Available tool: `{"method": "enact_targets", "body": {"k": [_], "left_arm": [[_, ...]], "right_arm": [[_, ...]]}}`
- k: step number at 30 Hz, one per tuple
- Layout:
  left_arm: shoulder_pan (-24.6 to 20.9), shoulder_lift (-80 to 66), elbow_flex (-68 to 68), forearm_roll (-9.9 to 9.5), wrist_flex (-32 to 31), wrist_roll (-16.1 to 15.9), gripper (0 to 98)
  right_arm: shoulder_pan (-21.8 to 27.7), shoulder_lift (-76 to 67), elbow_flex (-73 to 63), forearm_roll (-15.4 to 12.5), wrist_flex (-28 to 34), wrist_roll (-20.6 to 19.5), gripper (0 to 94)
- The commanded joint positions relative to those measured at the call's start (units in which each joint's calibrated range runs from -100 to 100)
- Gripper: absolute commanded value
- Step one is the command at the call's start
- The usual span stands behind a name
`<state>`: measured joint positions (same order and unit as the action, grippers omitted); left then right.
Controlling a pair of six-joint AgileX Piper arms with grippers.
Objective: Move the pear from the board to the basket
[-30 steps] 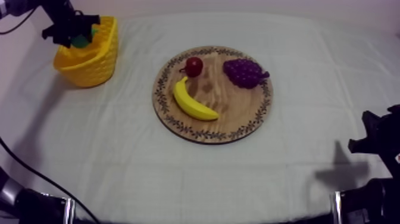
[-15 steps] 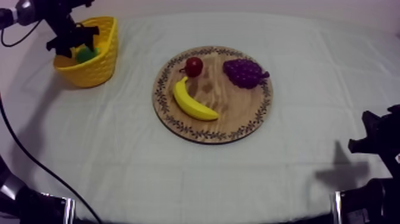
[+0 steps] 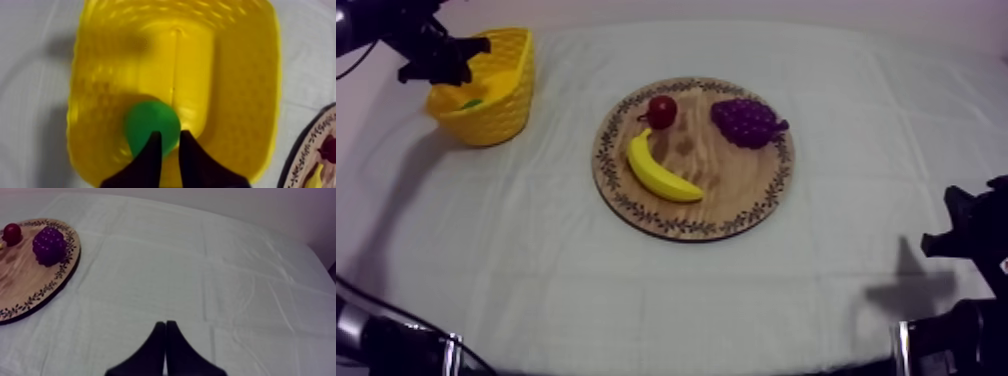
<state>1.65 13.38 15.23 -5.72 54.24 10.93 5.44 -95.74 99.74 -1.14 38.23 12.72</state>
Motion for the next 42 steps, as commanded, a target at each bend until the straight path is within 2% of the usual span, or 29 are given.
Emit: {"method": "enact_targets", "body": {"k": [1,6,13,19,25,30,32,36,40,42], "left_arm": [[1.01,-11.47,9.82,-0.49,-2.81,0.56,2.4],[3.71,-28.00,22.56,-2.21,-6.51,2.53,0.5],[3.92,-51.14,39.22,-2.35,-8.05,3.36,0.1],[3.08,-68.92,51.42,-1.13,-6.87,2.03,0.1],[2.44,-84.61,64.72,-0.33,-10.34,-0.13,0.1],[1.63,-99.16,74.72,-0.14,-11.66,0.01,0.1],[0.32,-104.13,77.58,0.84,-11.24,-0.68,0.1],[-1.08,-109.74,79.91,2.16,-10.47,-1.89,0.2],[-0.49,-112.31,80.85,3.21,-10.55,-4.93,0.2],[-0.10,-112.72,81.09,3.46,-10.75,-4.73,0.2]], "right_arm": [[0.00,-0.02,0.04,0.00,0.00,-0.01,0.3],[0.00,-0.02,0.04,0.00,0.00,0.00,0.3],[0.00,-0.02,0.04,0.00,0.00,0.00,0.3],[0.00,-0.02,0.04,0.00,0.00,0.00,0.3],[0.00,-0.02,0.04,0.00,0.00,0.00,0.3],[0.00,-0.02,0.04,0.00,0.00,0.00,0.3],[0.00,-0.02,0.04,0.00,0.00,0.00,0.3],[0.00,-0.02,0.04,0.00,0.00,0.00,0.3],[0.00,-0.02,0.04,0.00,0.00,0.00,0.3],[0.00,-0.02,0.04,0.00,0.00,0.00,0.3]]}}
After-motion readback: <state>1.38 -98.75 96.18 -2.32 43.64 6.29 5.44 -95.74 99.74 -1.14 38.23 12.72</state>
